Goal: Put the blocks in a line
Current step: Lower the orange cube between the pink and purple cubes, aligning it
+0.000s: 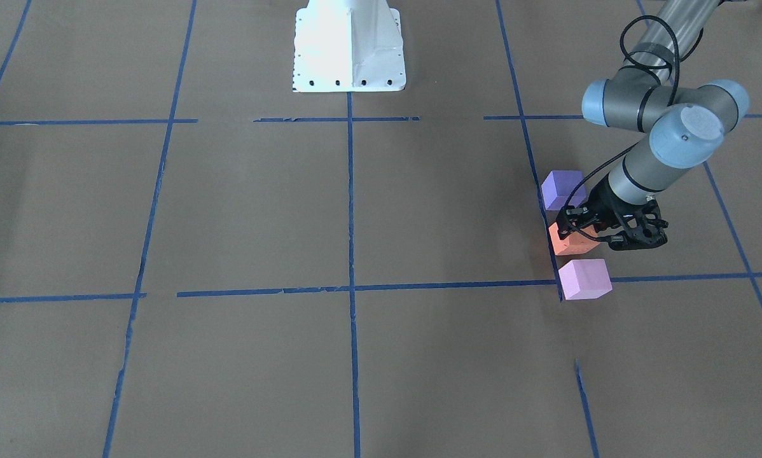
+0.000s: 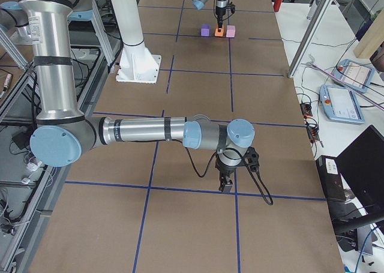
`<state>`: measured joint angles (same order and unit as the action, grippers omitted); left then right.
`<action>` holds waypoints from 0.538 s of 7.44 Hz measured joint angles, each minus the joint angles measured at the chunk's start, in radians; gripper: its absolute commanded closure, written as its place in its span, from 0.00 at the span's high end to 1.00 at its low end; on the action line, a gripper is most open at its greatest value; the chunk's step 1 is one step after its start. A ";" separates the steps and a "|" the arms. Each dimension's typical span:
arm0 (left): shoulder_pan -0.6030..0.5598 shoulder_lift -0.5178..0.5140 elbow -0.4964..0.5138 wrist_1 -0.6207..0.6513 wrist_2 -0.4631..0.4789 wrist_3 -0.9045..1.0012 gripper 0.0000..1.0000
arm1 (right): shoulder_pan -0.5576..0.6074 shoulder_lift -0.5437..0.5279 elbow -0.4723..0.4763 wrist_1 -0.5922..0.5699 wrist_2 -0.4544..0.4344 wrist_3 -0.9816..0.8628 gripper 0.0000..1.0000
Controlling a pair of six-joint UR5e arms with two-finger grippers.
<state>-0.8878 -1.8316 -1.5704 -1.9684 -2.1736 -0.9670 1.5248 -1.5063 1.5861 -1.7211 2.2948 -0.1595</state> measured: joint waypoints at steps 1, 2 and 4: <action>0.001 0.000 0.004 -0.001 0.000 0.001 0.61 | 0.000 0.000 0.000 0.000 0.000 0.000 1.00; 0.001 0.000 0.007 -0.001 0.000 0.001 0.67 | 0.000 0.000 0.000 0.000 0.000 0.000 1.00; 0.002 0.000 0.010 -0.001 0.000 0.002 0.90 | 0.000 0.000 0.000 0.000 0.000 0.000 1.00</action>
<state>-0.8857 -1.8316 -1.5608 -1.9696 -2.1736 -0.9653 1.5248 -1.5064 1.5861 -1.7211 2.2948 -0.1595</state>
